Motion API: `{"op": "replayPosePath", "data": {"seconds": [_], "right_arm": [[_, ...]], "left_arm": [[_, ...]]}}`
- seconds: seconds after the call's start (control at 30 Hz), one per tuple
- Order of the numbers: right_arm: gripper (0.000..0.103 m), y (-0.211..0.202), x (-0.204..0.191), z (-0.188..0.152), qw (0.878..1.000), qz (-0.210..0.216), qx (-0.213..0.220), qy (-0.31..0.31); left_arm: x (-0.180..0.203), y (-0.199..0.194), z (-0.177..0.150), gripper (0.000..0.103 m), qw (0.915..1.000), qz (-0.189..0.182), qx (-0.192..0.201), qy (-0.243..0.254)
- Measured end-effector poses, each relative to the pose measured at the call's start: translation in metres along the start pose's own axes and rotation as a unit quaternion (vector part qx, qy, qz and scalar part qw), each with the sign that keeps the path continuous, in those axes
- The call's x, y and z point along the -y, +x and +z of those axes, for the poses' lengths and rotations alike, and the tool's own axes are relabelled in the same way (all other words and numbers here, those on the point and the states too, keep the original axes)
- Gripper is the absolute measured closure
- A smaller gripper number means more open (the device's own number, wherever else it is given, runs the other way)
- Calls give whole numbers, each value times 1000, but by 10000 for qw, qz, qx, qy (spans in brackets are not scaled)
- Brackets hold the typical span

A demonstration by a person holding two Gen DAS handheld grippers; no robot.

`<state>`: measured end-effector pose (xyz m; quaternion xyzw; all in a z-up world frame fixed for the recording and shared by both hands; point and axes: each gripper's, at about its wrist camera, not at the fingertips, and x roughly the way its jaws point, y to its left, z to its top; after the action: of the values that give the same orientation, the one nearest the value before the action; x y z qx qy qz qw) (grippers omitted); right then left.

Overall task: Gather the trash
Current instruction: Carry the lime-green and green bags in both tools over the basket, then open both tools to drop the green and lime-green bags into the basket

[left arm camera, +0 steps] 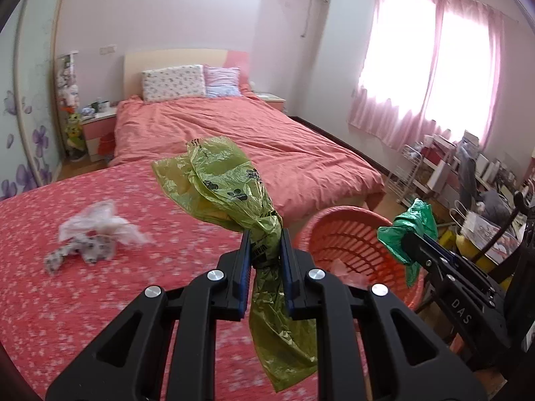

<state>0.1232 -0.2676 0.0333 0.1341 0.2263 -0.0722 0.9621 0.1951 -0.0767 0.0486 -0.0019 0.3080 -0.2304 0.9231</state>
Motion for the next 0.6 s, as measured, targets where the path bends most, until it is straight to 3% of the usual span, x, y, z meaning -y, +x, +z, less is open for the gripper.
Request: {"op": "replayPosePath", "data": {"seconds": [0.6], "right_arm": [[86,11,81,-1,9979,-452,10,470]], "left_arm": [[82,65,-6,87,9955,-802,-381,344]]}}
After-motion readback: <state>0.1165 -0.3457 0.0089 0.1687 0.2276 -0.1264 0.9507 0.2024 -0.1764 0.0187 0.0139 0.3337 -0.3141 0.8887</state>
